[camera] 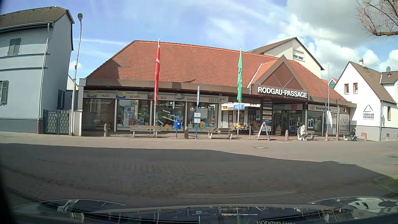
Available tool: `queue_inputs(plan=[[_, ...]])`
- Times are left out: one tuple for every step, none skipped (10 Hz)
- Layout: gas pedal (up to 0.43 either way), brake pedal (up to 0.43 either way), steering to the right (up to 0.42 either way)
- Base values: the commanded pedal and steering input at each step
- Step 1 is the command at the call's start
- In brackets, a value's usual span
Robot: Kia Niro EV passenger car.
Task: Follow the waypoints while adhering to traffic rules and regulations
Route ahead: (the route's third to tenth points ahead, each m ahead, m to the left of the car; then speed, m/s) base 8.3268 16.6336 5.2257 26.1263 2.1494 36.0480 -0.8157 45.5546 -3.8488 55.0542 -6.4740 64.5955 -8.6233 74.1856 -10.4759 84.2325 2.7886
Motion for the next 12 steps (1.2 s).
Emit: queue_inputs(plan=[[0.0,0.122,0.023],[0.0,0.122,-0.009],[0.0,0.116,-0.039],[0.0,0.122,-0.067],[0.0,0.128,-0.101],[0.0,0.128,-0.124],[0.0,0.122,-0.15],[0.0,0.134,-0.17],[0.0,0.128,-0.186],[0.0,0.134,-0.201],[0.0,0.134,-0.21],[0.0,0.128,-0.217]])
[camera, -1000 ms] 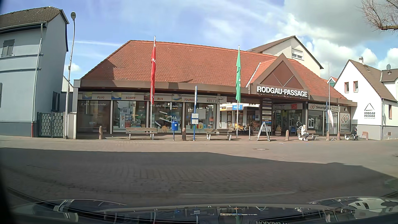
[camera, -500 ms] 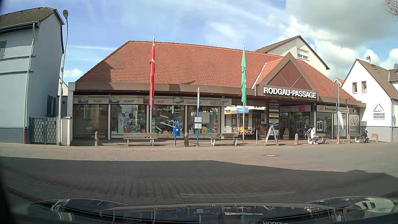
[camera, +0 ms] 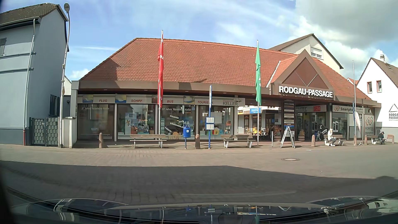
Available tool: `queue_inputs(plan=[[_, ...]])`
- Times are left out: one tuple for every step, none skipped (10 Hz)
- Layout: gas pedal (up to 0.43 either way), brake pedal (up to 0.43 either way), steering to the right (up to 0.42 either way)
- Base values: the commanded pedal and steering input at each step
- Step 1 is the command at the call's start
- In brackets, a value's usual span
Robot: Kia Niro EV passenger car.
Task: Follow the waypoints while adhering to traffic rules and regulations
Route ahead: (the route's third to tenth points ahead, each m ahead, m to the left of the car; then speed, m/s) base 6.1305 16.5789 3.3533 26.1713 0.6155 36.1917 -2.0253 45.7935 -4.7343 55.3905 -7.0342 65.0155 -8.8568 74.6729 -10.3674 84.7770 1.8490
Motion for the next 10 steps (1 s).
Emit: queue_inputs(plan=[[0.0,0.128,-0.224],[0.0,0.14,-0.231],[0.0,0.146,-0.234],[0.0,0.146,-0.235],[0.0,0.152,-0.239],[0.0,0.165,-0.246],[0.0,0.165,-0.252],[0.0,0.165,-0.258],[0.0,0.159,-0.267],[0.0,0.165,-0.281]])
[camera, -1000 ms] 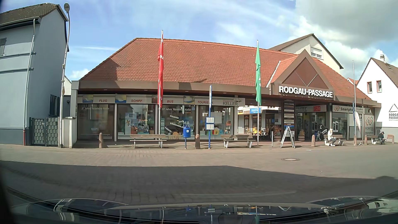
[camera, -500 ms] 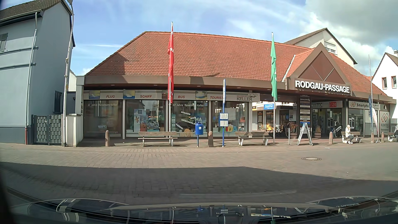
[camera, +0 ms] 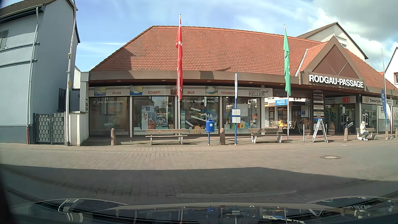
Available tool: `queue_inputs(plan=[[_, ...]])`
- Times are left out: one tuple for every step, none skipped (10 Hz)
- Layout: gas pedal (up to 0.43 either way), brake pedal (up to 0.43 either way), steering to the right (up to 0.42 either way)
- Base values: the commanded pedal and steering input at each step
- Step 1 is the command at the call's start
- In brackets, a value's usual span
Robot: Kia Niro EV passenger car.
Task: Follow the waypoints while adhering to traffic rules and regulations
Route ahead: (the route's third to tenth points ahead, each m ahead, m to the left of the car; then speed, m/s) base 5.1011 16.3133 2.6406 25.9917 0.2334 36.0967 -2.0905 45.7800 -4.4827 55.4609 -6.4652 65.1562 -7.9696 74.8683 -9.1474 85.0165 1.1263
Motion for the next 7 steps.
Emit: queue_inputs(plan=[[0.0,0.159,-0.294],[0.0,0.159,-0.308],[0.0,0.152,-0.319],[0.0,0.134,-0.322],[0.0,0.128,-0.321],[0.0,0.128,-0.319],[0.0,0.128,-0.316]])
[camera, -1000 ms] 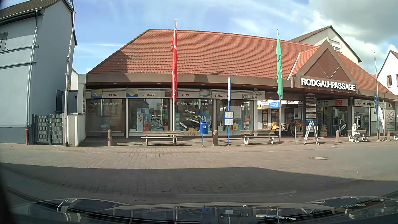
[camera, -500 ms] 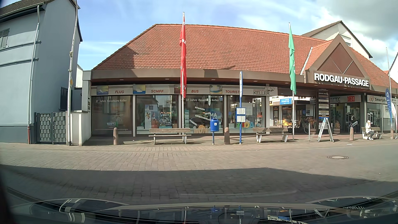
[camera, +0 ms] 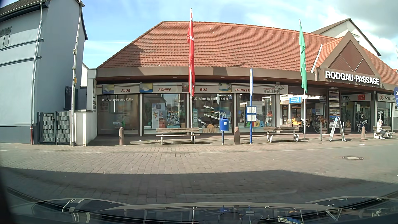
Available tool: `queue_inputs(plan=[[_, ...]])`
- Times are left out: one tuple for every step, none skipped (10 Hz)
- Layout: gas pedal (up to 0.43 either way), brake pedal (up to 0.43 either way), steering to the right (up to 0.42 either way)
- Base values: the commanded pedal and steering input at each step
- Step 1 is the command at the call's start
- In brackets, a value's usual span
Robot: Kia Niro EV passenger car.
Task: Follow the waypoints while adhering to traffic rules and regulations
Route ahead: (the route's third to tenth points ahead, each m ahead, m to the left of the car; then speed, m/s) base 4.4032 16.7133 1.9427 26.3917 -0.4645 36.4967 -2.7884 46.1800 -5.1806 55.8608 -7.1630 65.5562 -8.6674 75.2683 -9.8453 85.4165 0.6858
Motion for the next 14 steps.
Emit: queue_inputs(plan=[[0.0,0.128,-0.315],[0.0,0.128,-0.315],[0.0,0.128,-0.315],[0.0,0.128,-0.315],[0.0,0.128,-0.315],[0.0,0.134,-0.315],[0.0,0.128,-0.316],[0.0,0.128,-0.317],[0.0,0.128,-0.317],[0.0,0.128,-0.317],[0.0,0.128,-0.319],[0.0,0.128,-0.32],[0.0,0.134,-0.321],[0.0,0.128,-0.322]])
